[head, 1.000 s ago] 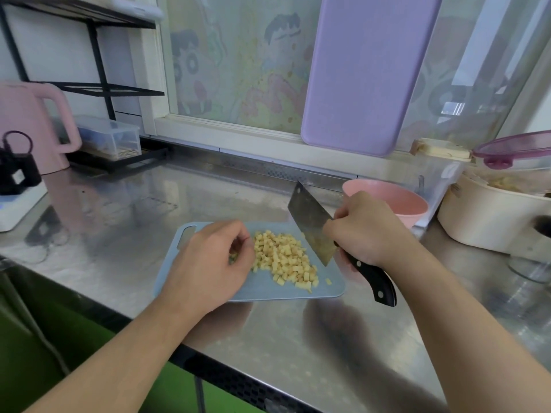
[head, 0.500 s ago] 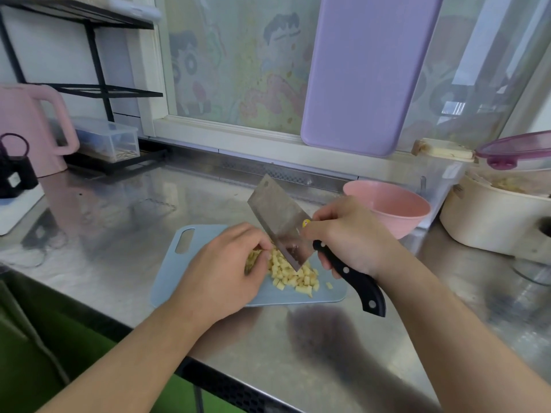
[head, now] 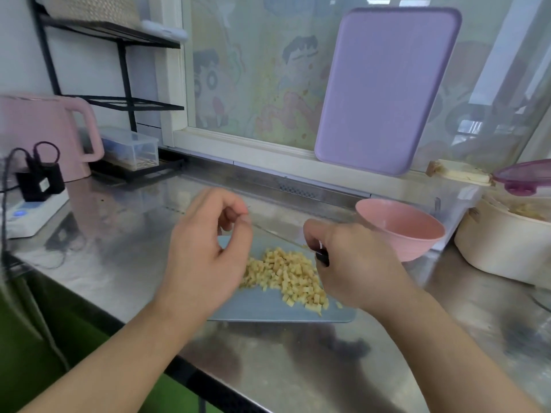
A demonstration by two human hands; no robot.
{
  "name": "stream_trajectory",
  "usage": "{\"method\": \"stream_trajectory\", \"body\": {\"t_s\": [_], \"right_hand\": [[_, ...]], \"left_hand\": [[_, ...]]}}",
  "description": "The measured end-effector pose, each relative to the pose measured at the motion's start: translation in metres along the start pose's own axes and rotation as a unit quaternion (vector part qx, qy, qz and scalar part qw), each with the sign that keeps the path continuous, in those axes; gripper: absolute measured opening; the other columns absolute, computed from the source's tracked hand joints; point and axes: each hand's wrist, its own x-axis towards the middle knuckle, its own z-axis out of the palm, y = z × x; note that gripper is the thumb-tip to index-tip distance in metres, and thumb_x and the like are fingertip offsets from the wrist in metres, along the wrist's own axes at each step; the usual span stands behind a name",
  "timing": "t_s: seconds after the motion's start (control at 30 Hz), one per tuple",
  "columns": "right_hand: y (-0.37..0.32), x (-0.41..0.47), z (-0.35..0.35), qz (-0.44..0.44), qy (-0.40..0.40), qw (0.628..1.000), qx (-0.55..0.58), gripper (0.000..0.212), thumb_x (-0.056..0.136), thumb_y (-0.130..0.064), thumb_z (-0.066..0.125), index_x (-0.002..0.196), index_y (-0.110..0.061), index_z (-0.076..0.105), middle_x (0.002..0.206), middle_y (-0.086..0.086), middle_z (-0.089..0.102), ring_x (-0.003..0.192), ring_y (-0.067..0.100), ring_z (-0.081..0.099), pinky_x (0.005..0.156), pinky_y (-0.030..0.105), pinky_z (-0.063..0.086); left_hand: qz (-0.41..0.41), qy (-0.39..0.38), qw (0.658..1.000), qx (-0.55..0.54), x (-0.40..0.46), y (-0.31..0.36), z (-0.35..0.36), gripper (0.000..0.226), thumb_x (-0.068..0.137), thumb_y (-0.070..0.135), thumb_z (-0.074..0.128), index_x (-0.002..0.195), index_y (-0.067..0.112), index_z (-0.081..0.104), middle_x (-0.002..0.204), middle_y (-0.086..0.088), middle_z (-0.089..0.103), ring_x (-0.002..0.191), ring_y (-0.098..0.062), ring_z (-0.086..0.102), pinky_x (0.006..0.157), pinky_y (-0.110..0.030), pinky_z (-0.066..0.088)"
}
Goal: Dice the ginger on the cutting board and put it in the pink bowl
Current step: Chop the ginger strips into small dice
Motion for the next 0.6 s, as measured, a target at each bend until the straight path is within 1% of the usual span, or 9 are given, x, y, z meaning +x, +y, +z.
{"method": "stream_trajectory", "body": {"t_s": [0.07,0.1,0.17,0.2,0.27,0.33,0.47,0.53,0.6], "right_hand": [[-0.001,-0.001,0.001,0.001,-0.014,1.000,-0.013,0.031,0.081,-0.005,0.061,0.087,-0.026,0.039,0.070,-0.004,0.051,0.072,0.027,0.055,0.053,0.036,0.039],[-0.001,-0.001,0.002,0.002,-0.018,1.000,-0.017,0.032,0.080,-0.004,0.060,0.086,-0.026,0.038,0.069,-0.005,0.048,0.072,0.027,0.055,0.053,0.037,0.038],[-0.001,-0.001,0.002,0.004,-0.021,0.999,-0.025,0.032,0.080,-0.004,0.060,0.086,-0.027,0.038,0.069,-0.006,0.044,0.071,0.027,0.054,0.053,0.037,0.036],[-0.002,-0.001,0.002,0.002,-0.021,0.999,-0.027,0.032,0.080,-0.005,0.061,0.087,-0.027,0.038,0.070,-0.007,0.045,0.071,0.026,0.053,0.053,0.036,0.036],[-0.003,-0.002,0.002,-0.008,-0.024,0.999,-0.040,0.031,0.081,-0.008,0.062,0.089,-0.027,0.039,0.075,-0.005,0.053,0.073,0.027,0.054,0.054,0.037,0.038],[-0.006,-0.003,0.001,-0.017,-0.034,0.998,-0.048,0.027,0.082,-0.009,0.061,0.090,-0.026,0.041,0.082,-0.003,0.062,0.074,0.028,0.056,0.057,0.037,0.041],[-0.009,-0.003,-0.001,-0.010,-0.044,0.998,-0.047,0.022,0.084,-0.011,0.060,0.092,-0.026,0.046,0.085,-0.003,0.064,0.073,0.026,0.050,0.058,0.036,0.041],[-0.009,-0.003,-0.001,-0.004,-0.048,0.998,-0.049,0.017,0.085,-0.013,0.060,0.092,-0.025,0.049,0.086,-0.003,0.065,0.075,0.026,0.054,0.060,0.036,0.044],[-0.009,-0.003,0.000,0.000,-0.055,0.997,-0.051,0.014,0.086,-0.015,0.060,0.092,-0.023,0.050,0.085,-0.002,0.065,0.078,0.028,0.059,0.061,0.037,0.046]], "left_hand": [[0.038,-0.008,0.999,0.019,0.008,0.011,-0.005,0.010,0.090,0.009,0.060,0.087,0.019,0.059,0.082,0.010,0.056,0.082,-0.013,0.056,0.072,-0.018,0.042],[0.047,-0.028,0.998,0.031,0.012,0.015,-0.005,0.010,0.089,0.010,0.060,0.085,0.020,0.060,0.080,0.011,0.056,0.080,-0.012,0.056,0.071,-0.020,0.042],[0.021,-0.120,0.989,0.079,0.021,0.019,-0.001,0.015,0.091,0.013,0.058,0.082,0.024,0.062,0.077,0.011,0.058,0.076,-0.008,0.057,0.070,-0.026,0.047],[-0.008,-0.187,0.975,0.122,0.026,0.018,0.002,0.016,0.093,0.017,0.056,0.082,0.024,0.065,0.077,0.011,0.061,0.074,-0.006,0.059,0.071,-0.031,0.051],[-0.052,-0.315,0.924,0.208,0.036,0.015,0.010,0.023,0.096,0.024,0.048,0.084,0.025,0.068,0.084,0.010,0.066,0.078,-0.010,0.063,0.075,-0.040,0.058],[-0.077,-0.399,0.879,0.251,0.045,0.013,0.017,0.029,0.097,0.024,0.043,0.090,0.026,0.071,0.092,0.008,0.069,0.086,-0.014,0.064,0.081,-0.041,0.059],[-0.117,-0.467,0.842,0.242,0.061,0.008,0.029,0.032,0.094,0.016,0.046,0.098,0.027,0.076,0.100,0.006,0.073,0.093,-0.016,0.066,0.083,-0.036,0.058],[-0.126,-0.484,0.830,0.248,0.064,0.004,0.035,0.033,0.092,0.013,0.048,0.101,0.024,0.078,0.104,0.001,0.075,0.095,-0.019,0.068,0.084,-0.038,0.059],[-0.131,-0.470,0.839,0.239,0.062,-0.001,0.040,0.034,0.092,0.010,0.049,0.104,0.025,0.077,0.106,0.003,0.073,0.096,-0.018,0.067,0.080,-0.036,0.058]]}}
